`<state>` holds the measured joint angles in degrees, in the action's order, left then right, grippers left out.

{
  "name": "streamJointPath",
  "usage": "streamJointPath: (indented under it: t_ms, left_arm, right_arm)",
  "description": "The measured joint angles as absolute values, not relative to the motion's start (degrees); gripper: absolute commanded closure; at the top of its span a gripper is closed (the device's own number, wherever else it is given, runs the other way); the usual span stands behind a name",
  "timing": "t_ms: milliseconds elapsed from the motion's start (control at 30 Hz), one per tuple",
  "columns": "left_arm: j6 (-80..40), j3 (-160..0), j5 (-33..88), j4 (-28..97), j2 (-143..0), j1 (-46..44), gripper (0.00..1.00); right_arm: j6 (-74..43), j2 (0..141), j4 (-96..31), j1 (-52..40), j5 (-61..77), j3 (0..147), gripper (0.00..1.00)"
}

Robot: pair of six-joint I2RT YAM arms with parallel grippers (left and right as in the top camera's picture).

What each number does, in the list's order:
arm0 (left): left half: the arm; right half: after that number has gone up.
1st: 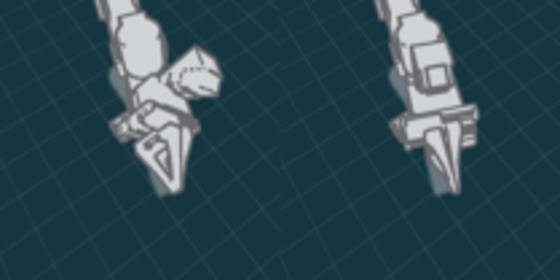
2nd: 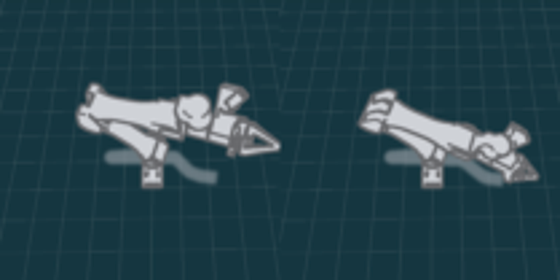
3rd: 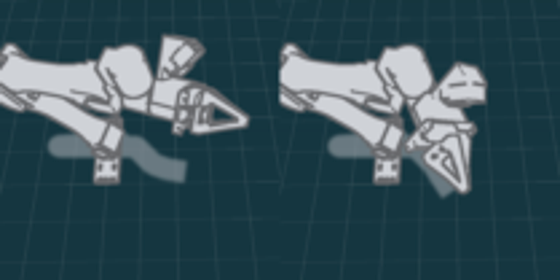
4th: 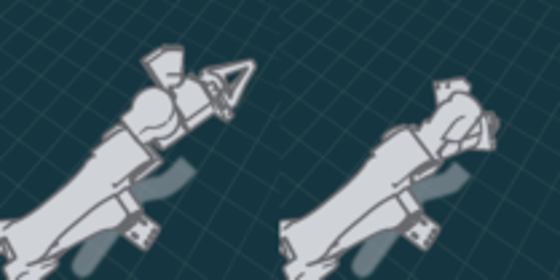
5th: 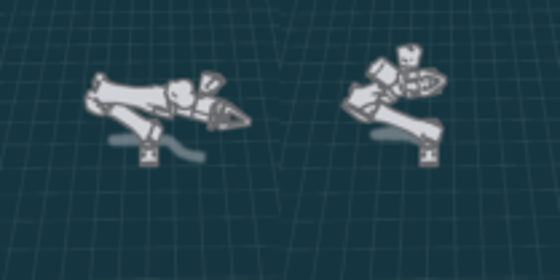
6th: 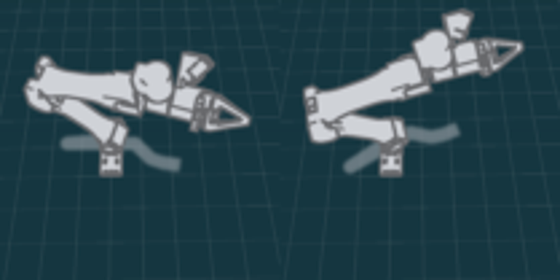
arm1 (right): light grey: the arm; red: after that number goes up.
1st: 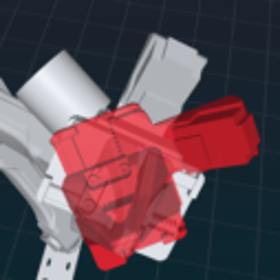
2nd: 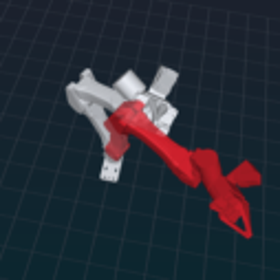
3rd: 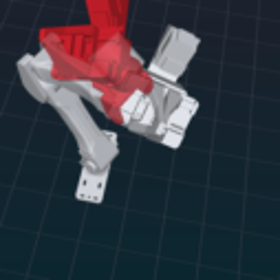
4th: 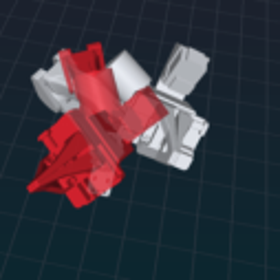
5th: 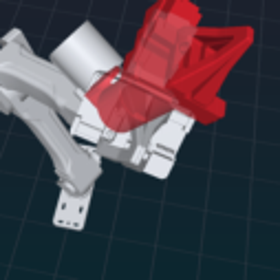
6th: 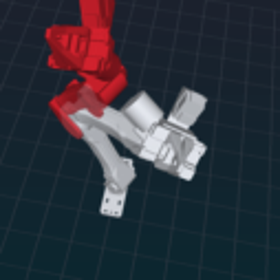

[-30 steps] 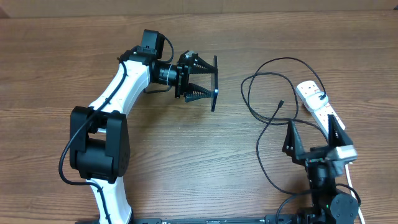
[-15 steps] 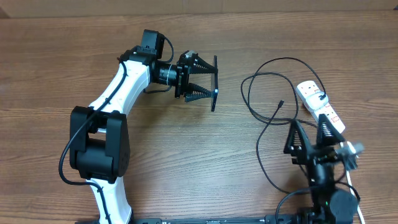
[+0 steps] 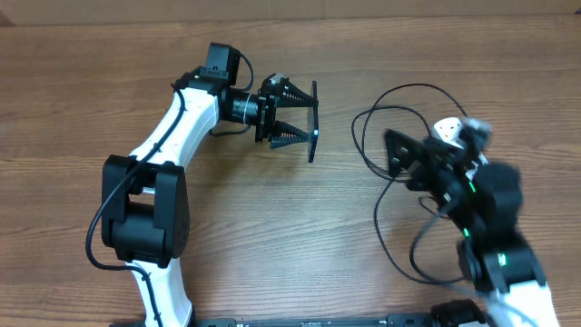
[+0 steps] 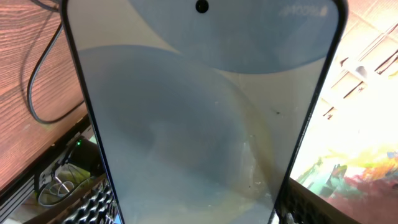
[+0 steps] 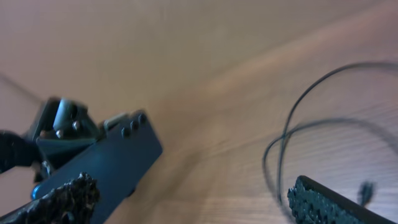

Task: Plug charger to phone and switch on socket
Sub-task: 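Move the right gripper up and left toward the held smartphone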

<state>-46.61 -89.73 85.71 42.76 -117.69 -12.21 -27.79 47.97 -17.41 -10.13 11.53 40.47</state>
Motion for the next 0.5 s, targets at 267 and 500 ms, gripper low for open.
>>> streamJointPath:
  t_ms: [267, 500]
  left_arm:
    - [-46.6, -89.7, 85.7, 42.8, -117.7, -12.2, 0.47]
    - [-46.6, -89.7, 85.7, 41.3, -117.7, -12.2, 0.47]
  right_arm:
    - [-27.0, 64.8, -18.4, -18.5, 18.1, 52.4, 0.00]
    - [-25.1, 69.8, -16.8, -18.9, 21.3, 52.5, 0.00]
